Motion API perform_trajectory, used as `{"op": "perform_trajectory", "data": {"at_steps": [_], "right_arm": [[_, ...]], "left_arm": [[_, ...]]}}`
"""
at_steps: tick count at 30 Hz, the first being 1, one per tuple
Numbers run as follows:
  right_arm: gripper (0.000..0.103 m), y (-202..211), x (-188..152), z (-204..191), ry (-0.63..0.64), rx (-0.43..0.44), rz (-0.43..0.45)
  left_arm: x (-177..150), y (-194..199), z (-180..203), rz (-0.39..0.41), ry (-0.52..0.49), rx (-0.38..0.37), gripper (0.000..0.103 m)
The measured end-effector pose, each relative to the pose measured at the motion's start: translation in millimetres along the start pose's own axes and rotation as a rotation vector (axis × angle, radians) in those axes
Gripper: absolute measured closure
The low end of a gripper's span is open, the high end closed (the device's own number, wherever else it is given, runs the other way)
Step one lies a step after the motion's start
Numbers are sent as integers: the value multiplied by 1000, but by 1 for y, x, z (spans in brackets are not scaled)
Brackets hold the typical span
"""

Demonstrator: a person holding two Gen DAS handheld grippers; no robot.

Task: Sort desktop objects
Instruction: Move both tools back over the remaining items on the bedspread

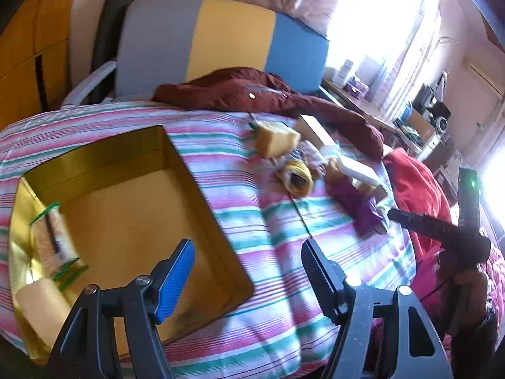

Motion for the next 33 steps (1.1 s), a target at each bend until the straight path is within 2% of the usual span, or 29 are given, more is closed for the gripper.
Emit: {"op": "perform_trajectory", "data": {"at_steps": [5,9,13,19,21,22,23,24,25,27,33], "right_arm": [[17,4,3,20,-39,14,3],[17,-2,9,20,2,2,-2],[17,-12,20,17,33,59,-10],[17,-40,34,7,118,17,-30],[17,-54,35,8,125,25,-75],[17,-58,35,8,124,72,-105],[19,-59,34,6,125,168,-131],[20,-56,33,3,129,270,-142],[19,-51,33,-2,146,317,-123],[19,-47,33,-4,160,292,-97],[19,-54,34,6,121,201,-114]], "left_arm": [[0,-14,18,-45,-32,-20,32],[0,-23,31,-69,-60,-28,33],[1,-32,39,-89,-77,-31,32],[6,-40,43,-105,-81,-33,33],[8,-45,44,-114,-76,-36,33],[9,-47,44,-119,-72,-39,33],[11,-49,44,-122,-69,-41,33],[12,-51,44,-123,-64,-42,33],[14,-53,44,-125,-60,-42,33],[18,-56,45,-129,-54,-41,33],[36,-69,52,-137,-54,-25,33]]}}
Point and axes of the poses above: each gripper's, at about its wrist camera, not at the fingertips, and y roughly against the way its jaws point, z to its right, x to its top, the point moved 1 cm from there along -y, roughly the way its jaws point, and after that the axes turned 7 degrees about -z, right-handed, at the moved point
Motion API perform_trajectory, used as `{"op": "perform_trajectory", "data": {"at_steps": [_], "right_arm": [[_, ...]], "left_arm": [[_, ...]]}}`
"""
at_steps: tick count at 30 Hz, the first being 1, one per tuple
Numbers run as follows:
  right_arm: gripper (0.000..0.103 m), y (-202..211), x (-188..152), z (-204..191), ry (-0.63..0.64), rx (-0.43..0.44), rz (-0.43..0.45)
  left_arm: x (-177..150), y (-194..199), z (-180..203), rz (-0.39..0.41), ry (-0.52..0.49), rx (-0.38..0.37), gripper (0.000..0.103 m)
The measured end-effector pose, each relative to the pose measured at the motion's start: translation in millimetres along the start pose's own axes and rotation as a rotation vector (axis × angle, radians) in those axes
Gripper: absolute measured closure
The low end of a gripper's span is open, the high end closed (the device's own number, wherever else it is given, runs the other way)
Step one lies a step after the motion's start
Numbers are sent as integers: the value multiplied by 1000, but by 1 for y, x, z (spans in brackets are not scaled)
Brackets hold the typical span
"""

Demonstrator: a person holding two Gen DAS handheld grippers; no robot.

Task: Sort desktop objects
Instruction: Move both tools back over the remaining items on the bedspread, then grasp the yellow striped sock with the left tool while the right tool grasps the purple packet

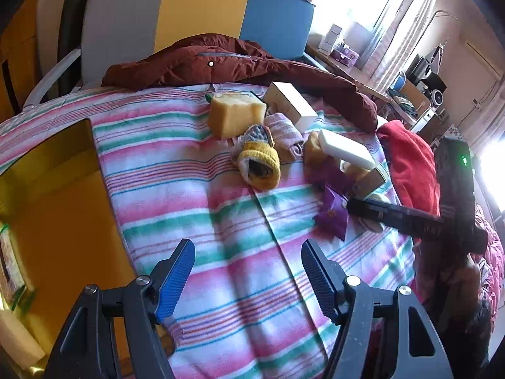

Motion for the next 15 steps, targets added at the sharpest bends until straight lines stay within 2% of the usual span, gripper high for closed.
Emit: {"op": "perform_trajectory", "data": {"at_steps": [4,9,15], "right_arm": [[19,-6,0,2,7,-49,-31],[19,-12,-1,2,18,-61,-58],[18,-14,-1,5,5,-57,-77]], "left_arm": [[18,-11,3,-13,10,9,33],[43,-34,8,-50,36,-11,33],[70,-60,14,-57,38,33,33]]}}
Point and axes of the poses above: each gripper's, at about its wrist camera, not at the fingertips, and y roughly against the way its jaws point, z to its right, x to its top, the point moved 1 cm from there along -y, roughly the way its jaws point, and after that the axes turned 7 degrees about -z, right-handed, at the moved point
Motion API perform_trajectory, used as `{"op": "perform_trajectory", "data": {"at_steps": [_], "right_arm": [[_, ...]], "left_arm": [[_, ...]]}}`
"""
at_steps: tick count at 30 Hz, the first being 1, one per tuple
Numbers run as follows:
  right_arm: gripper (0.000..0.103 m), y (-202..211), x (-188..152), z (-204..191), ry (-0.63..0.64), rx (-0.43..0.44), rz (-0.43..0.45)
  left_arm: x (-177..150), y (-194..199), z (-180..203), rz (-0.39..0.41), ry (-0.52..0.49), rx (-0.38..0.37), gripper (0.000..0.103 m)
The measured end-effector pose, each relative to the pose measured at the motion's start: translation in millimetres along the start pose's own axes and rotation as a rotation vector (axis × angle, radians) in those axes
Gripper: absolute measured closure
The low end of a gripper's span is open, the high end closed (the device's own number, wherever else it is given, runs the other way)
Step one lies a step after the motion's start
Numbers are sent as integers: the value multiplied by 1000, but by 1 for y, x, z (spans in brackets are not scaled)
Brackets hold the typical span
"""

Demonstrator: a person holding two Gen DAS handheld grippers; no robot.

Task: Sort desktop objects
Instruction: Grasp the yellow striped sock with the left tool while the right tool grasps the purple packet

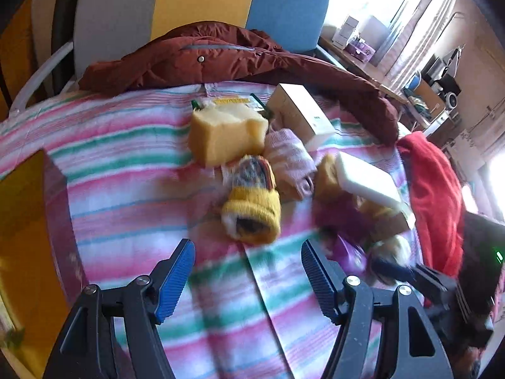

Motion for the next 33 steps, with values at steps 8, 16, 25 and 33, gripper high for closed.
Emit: {"op": "perform_trajectory", "data": {"at_steps": [8,16,25,33], "right_arm": [[17,-1,0,-5,26,-2,-4],[16,-2,0,-7,22,-6,-4],[16,-5,3,-6,11,-12,-15],[16,-10,3,-6,-10,-11,-32]], "left_arm": [[32,-31,2,-26,18,0,32],[49,-62,-1,-62,17,33,43],[28,-57,1,-42,-15,81,63],[-8,-17,5,26,-3,87,64]]}}
Point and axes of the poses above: each gripper's, at about its wrist camera, not at the fingertips, and y roughly against the way its jaws point, z to its right, x to its top, the point moved 1 cm from there along -y, roughly the way its jaws point, and after that the axes turned 7 degrees about -z, right-handed, at the moved point
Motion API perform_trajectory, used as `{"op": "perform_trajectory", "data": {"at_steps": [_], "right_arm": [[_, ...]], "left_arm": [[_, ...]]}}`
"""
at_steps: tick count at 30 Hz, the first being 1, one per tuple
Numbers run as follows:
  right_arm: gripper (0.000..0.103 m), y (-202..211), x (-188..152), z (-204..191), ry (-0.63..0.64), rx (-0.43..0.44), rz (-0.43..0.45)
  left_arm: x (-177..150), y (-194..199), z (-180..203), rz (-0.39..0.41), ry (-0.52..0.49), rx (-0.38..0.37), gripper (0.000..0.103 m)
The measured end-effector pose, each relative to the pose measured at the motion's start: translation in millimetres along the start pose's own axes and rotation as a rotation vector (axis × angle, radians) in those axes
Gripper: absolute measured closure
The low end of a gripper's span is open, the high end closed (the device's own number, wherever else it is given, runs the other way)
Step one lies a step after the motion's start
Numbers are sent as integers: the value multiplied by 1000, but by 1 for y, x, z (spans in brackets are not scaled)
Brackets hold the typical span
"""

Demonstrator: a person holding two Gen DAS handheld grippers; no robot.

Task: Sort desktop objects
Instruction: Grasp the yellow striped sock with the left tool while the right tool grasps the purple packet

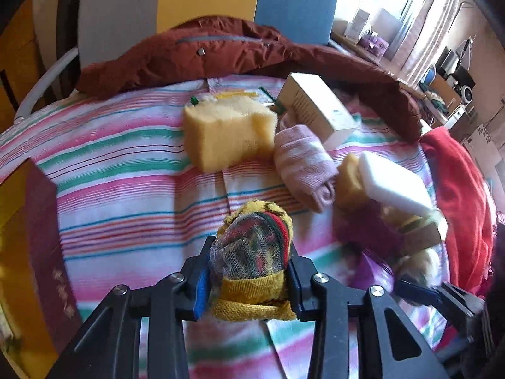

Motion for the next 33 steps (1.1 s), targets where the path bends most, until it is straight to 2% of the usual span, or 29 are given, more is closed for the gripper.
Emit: {"op": "perform_trajectory", "data": {"at_steps": [6,11,16,19,21,23,24,33], "right_arm": [[16,-10,3,9,-72,42,-48],[15,-13,6,15,-169,71,-43],[12,-19,18,12,-250,21,-19],[20,-27,23,-2,-200,-88,-3],[32,-33,23,-16,-114,-184,-3],[60,-34,20,-25,-55,-243,3],[65,-33,18,-26,-43,-251,6],[67,-26,13,-27,38,-255,9]], "left_arm": [[-24,42,-2,78,-9,-7,64],[-33,69,-2,136,-28,-5,64],[-42,90,-15,175,-13,3,64],[-50,101,-22,189,-13,5,64],[-57,109,-29,205,-3,13,64],[-62,113,-37,209,13,17,64],[-65,115,-42,212,25,20,64],[-91,129,-87,216,122,67,64]]}}
Point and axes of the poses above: each gripper's, at about its wrist camera, not at the fingertips, and y roughly against the way its jaws point, z to its right, x to its top, the point moved 1 cm from there along -y, roughly the way its jaws point, and after that the axes turned 7 degrees about -z, right-handed, at the moved point
